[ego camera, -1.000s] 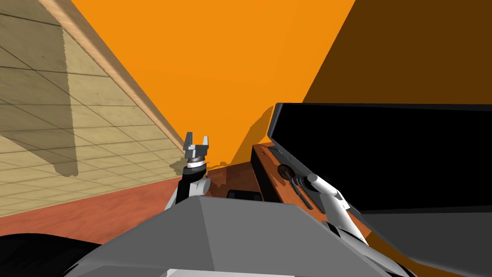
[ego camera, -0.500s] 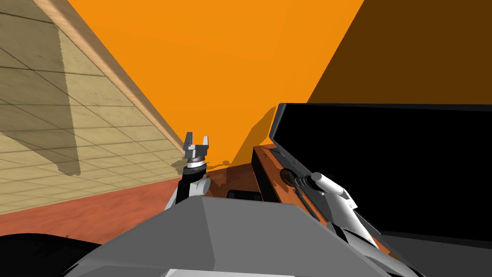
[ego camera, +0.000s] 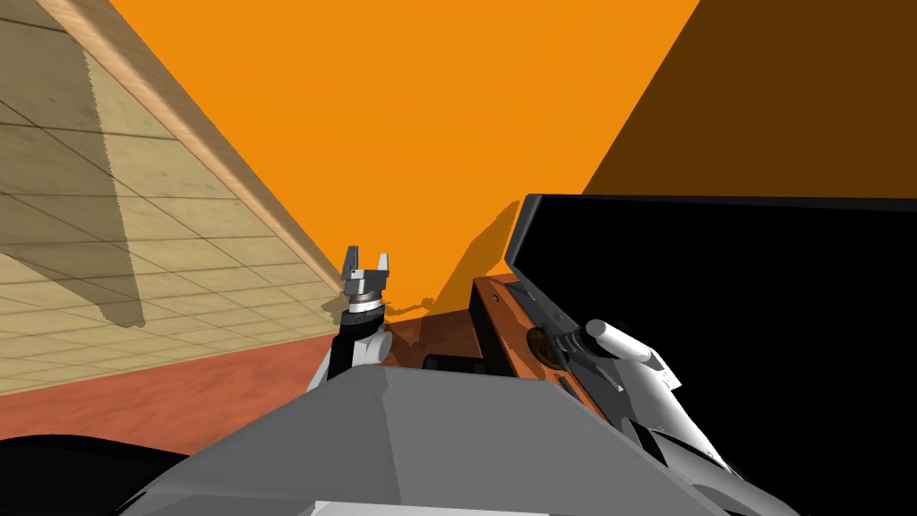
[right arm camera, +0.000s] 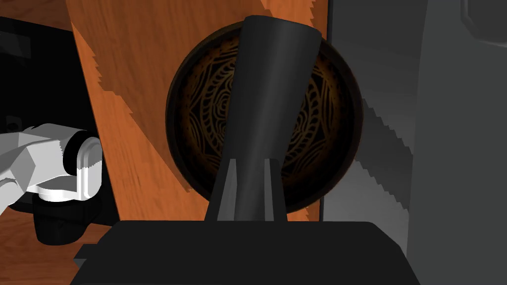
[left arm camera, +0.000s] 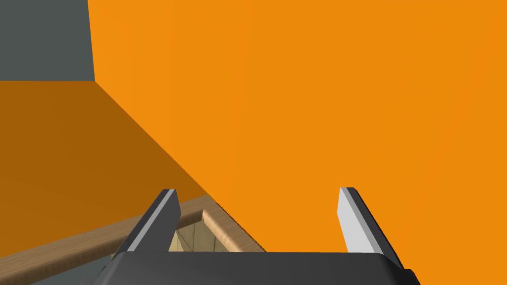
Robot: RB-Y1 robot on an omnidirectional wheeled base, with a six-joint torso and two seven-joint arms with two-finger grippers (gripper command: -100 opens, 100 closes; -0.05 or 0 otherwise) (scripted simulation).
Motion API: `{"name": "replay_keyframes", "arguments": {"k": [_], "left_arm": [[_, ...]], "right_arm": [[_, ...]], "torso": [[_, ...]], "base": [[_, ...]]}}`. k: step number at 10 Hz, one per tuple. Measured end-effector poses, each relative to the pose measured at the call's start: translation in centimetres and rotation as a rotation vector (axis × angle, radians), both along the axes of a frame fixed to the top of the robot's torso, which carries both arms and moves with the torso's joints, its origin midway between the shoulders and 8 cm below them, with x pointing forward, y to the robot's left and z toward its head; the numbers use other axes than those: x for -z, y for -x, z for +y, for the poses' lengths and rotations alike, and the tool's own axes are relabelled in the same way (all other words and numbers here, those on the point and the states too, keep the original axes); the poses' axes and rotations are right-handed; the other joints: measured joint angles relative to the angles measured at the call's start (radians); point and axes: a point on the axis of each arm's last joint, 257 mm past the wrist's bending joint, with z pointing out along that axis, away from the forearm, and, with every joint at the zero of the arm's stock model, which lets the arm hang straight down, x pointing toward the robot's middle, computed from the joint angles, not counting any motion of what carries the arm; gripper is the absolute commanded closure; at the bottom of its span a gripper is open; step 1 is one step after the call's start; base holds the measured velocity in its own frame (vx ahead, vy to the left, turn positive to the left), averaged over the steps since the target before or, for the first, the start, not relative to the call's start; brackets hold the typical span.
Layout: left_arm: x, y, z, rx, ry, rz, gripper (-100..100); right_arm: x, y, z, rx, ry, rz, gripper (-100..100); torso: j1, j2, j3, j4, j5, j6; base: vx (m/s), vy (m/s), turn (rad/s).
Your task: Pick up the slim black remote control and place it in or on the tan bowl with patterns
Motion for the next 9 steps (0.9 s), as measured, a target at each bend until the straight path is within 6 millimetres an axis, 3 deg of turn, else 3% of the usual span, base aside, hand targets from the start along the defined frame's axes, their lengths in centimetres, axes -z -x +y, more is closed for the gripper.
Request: {"name": "replay_keyframes", "arguments": {"k": [1,5,6,7,9], "left_arm": [[0.0,0.0,0.0,0.0,0.0,0.0,0],[0.0,0.0,0.0,0.0,0.0,0.0,0],[0.0,0.0,0.0,0.0,0.0,0.0,0],[0.0,0.0,0.0,0.0,0.0,0.0,0],[0.0,0.0,0.0,0.0,0.0,0.0,0]], "right_arm": [[0.0,0.0,0.0,-0.002,0.001,0.002,-100],[-0.1,0.0,0.0,-0.002,0.001,0.001,-100],[-0.1,0.0,0.0,-0.002,0.001,0.001,0],[-0.1,0.0,0.0,-0.002,0.001,0.001,-100],[-1.4,0.1,-0.8,-0.008,0.003,0.0,-100]], "torso": [[0.002,0.005,0.002,0.0,0.0,0.0],[0.003,0.011,0.006,0.002,0.001,0.001],[0.003,0.011,0.006,0.002,0.001,0.001],[0.003,0.011,0.006,0.002,0.001,0.001],[0.007,0.009,0.005,0.002,0.001,0.001]], "base": [[0.014,-0.005,0.001],[0.002,0.0,0.0],[0.0,0.0,0.0],[0.02,0.027,-0.066],[0.04,0.056,-0.048]]}}
